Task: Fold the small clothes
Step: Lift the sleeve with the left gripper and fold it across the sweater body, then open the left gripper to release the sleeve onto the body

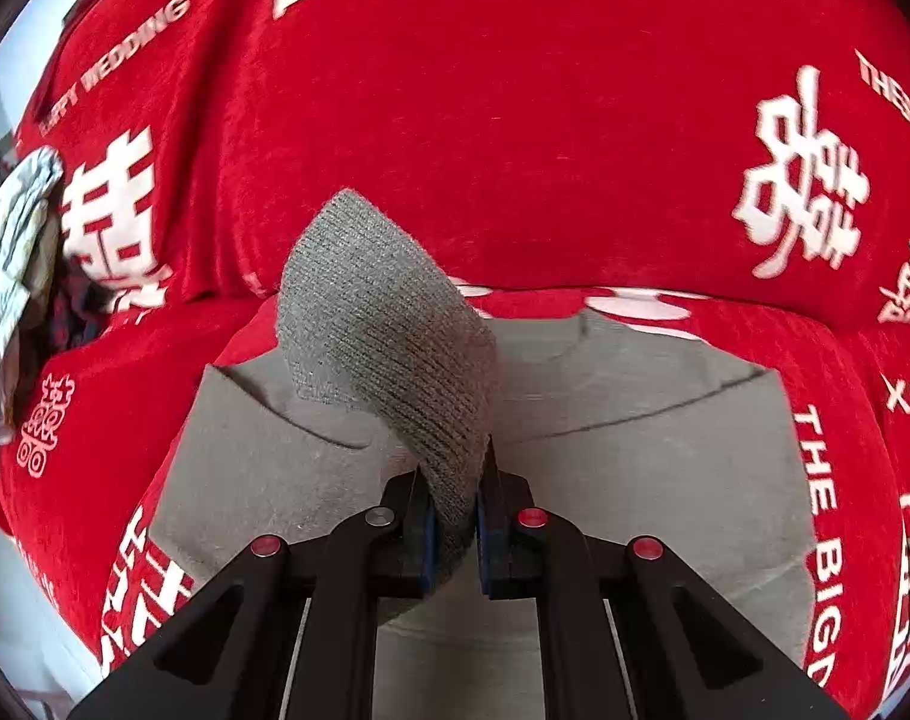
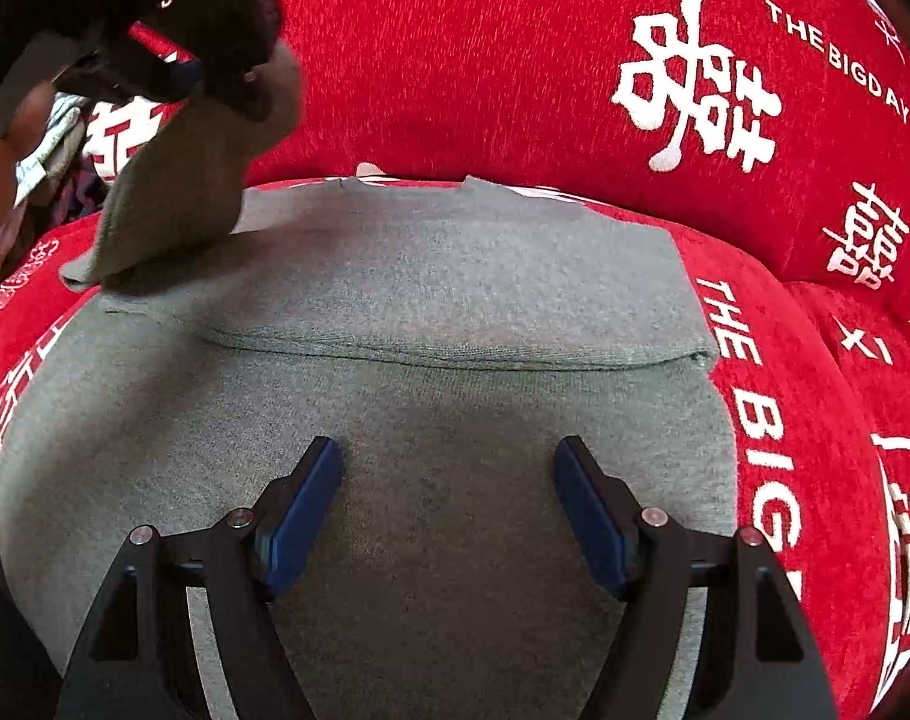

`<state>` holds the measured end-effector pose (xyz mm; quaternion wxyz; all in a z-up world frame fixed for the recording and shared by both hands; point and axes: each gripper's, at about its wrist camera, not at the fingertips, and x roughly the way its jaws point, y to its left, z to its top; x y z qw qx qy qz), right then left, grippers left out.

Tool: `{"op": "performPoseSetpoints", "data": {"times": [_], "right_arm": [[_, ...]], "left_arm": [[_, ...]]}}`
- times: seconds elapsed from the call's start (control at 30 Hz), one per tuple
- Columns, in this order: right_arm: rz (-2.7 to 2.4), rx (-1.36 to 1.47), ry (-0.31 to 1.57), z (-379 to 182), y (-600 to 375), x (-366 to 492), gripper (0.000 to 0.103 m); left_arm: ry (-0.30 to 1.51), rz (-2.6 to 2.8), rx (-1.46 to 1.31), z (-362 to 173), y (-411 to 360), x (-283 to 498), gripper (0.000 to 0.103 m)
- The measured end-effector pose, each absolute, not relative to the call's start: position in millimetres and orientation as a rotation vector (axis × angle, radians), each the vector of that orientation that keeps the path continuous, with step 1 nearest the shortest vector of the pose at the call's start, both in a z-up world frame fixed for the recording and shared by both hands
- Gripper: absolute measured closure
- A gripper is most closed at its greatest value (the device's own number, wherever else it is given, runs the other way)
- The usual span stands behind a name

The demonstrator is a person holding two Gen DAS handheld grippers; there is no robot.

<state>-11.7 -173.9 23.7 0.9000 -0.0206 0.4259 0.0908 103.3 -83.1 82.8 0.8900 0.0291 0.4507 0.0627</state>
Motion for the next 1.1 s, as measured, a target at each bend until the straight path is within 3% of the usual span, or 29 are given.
{"op": "performPoseSetpoints", "data": {"times": [0.57, 1.0, 1.03, 1.07, 1.1], "right_arm": [[0.227, 0.038, 0.85, 22, -179, -11, 0.024], [0.244, 0.038, 0.836, 22, -179, -15, 0.023], [0.245, 0.038, 0.835, 22, -179, -15, 0.023], [0.246, 0.037, 0.834, 22, -179, -15, 0.023], [0.246, 0.037, 0.833, 22, -179, -15, 0.023]], "left_arm": [[1.0, -0.067, 0.176, 65, -158, 115, 0.092], [1.219, -0.338, -0.051, 12, -150, 145, 0.092], [1.241, -0.354, -0.084, 6, -146, 147, 0.091], [1.252, -0.371, -0.115, 2, -143, 148, 0.076], [1.251, -0.406, -0.155, 1, -141, 148, 0.068]]}}
